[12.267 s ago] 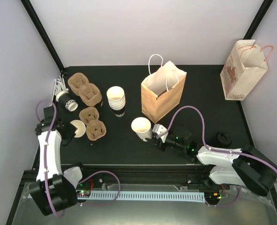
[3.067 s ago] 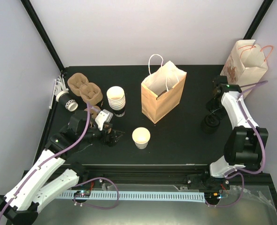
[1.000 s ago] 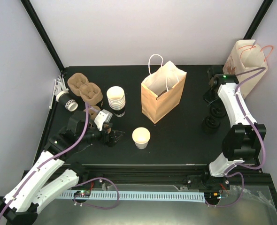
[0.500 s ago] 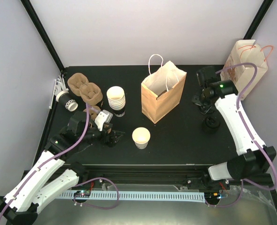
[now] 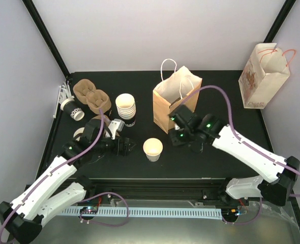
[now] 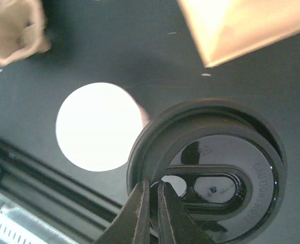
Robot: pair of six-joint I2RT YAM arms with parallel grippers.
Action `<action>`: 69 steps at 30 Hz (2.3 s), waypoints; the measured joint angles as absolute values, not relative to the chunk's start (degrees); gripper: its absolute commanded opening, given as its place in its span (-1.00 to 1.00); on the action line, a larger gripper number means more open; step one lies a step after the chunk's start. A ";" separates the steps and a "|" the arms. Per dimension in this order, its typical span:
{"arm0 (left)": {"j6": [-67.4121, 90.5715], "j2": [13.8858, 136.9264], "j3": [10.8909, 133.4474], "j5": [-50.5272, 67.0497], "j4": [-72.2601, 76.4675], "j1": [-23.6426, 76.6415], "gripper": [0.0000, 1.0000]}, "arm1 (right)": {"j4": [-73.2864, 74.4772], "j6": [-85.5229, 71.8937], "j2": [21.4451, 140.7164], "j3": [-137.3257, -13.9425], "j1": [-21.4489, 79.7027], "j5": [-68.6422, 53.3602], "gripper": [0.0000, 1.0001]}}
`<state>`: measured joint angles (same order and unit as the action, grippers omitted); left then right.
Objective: Pack the takeout coffee
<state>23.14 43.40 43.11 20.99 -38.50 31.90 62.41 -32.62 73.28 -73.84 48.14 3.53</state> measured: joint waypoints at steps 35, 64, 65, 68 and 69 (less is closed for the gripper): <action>32.99 47.44 38.11 31.20 -35.53 20.25 0.89 | 60.40 -24.38 98.65 -86.35 68.03 10.13 -0.80; 32.56 48.14 38.09 32.67 -35.53 20.21 0.90 | 61.17 -23.46 99.74 -88.40 68.07 12.84 0.05; 32.56 48.14 38.09 32.71 -35.53 20.21 0.90 | 61.39 -23.49 99.44 -88.97 68.07 13.04 0.08; 32.56 48.14 38.00 33.34 -35.44 20.21 0.90 | 61.76 -23.79 97.73 -90.00 68.10 14.11 0.13; 32.56 48.14 37.91 33.67 -35.40 20.21 0.90 | 61.80 -23.97 96.99 -89.95 68.12 14.55 0.13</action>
